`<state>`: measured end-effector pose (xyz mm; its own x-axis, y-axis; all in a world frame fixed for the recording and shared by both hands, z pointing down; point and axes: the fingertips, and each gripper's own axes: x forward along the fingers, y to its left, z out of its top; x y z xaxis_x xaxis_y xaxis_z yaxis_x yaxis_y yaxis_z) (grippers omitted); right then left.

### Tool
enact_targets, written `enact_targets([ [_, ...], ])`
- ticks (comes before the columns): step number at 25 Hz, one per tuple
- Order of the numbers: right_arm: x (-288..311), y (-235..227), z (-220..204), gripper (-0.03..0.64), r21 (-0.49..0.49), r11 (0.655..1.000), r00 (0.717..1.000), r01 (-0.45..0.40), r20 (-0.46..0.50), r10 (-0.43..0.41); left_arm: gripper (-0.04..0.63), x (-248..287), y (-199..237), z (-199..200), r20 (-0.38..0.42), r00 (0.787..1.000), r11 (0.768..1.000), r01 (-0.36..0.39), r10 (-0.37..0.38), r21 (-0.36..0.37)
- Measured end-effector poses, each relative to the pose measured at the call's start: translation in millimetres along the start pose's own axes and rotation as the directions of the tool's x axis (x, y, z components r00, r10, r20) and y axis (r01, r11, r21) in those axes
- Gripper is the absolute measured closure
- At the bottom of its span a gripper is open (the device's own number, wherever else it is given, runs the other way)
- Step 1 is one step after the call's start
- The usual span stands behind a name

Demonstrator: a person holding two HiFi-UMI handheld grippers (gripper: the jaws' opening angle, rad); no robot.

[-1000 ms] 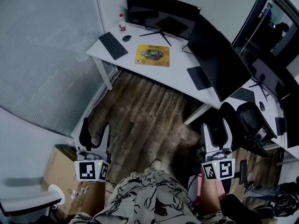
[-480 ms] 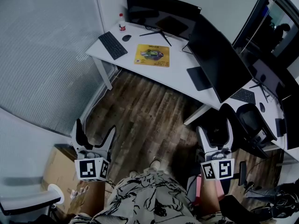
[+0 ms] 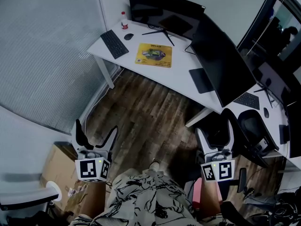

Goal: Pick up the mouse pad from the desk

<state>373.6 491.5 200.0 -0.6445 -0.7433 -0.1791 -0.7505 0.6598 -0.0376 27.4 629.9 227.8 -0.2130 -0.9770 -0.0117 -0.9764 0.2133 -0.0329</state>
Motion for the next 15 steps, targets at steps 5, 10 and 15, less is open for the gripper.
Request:
enact_targets([
  [5,5.2,-10.6,-4.4,0.138,0.007,1.000,1.000,-0.015,-0.006,0.015,-0.006,1.7,-10.2,-3.2,-0.010,1.000,1.000,-0.019,0.019,0.008],
  [10,15.3,-15.6,-12.1,0.138,0.009,1.000,1.000,-0.018,-0.014,0.018,-0.006,5.4,-4.2,-8.1,-0.020,0.999,0.999,-0.039,0.039,0.015],
  [15,34.4,-18.2,-17.9,0.138,-0.001,1.000,1.000,-0.019,-0.023,0.019,-0.006,24.3,4.3,-13.7,-0.025,0.998,0.999,-0.049,0.049,0.014],
])
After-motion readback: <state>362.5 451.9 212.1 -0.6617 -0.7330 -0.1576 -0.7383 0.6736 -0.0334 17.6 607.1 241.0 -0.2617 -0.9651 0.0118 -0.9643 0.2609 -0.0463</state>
